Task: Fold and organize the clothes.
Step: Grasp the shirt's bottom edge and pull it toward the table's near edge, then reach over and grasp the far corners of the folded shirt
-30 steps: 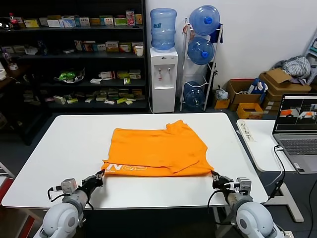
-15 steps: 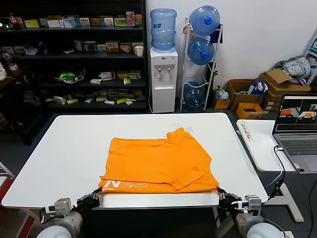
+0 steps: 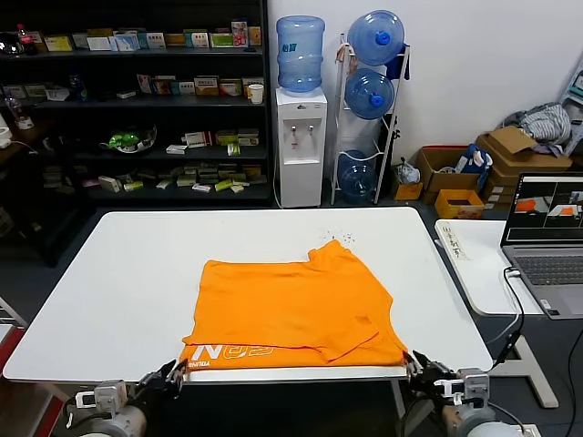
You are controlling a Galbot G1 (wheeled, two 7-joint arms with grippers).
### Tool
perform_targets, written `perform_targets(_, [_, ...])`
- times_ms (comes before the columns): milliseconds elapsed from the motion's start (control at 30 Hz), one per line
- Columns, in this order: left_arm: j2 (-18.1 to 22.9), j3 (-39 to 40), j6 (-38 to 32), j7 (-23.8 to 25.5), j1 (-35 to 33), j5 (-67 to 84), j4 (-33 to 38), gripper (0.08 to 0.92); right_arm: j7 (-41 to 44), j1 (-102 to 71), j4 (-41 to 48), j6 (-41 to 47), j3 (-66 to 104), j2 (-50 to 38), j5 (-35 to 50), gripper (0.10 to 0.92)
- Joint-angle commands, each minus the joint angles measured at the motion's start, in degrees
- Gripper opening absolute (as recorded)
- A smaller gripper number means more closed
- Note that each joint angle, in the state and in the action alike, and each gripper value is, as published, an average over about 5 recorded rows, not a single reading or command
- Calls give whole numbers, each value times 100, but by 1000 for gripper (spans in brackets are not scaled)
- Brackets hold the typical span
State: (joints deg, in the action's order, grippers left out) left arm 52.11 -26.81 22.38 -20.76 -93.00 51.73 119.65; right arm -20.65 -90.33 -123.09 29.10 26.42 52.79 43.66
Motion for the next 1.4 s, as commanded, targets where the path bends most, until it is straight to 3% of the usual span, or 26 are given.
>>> perform_targets(33, [-159, -275, 61, -23, 340, -14, 141, 474, 102, 829, -51, -291, -60, -147, -114, 468])
perform_targets(200, [-107, -214, -68, 198, 1310, -341, -146, 612, 127, 2361, 701, -490, -677, -71, 51, 615])
perform_targets(400, [486, 421, -650, 847, 3153, -703, -1696, 777, 108, 4649, 2698, -714, -1900, 792, 138, 779])
perform_targets(533, [959, 996, -790, 1142, 4297, -774, -3222, 819, 310, 5679, 4294, -725, -2388, 1534, -56, 818])
perform_targets(700, [1041, 1732, -706, 1419, 5253, -751, -4624, 822, 616, 6298, 5612, -508, -2532, 2183, -296, 822])
perform_targets(933, [987, 2085, -208, 1411, 5740, -581, -5158, 823, 789, 6528, 6363, -8, -2507, 2573, -543, 823])
perform_targets(1400, [929, 2231, 311, 1299, 5823, -406, -5113, 823, 773, 6497, 6442, 339, -2515, 2554, -599, 823])
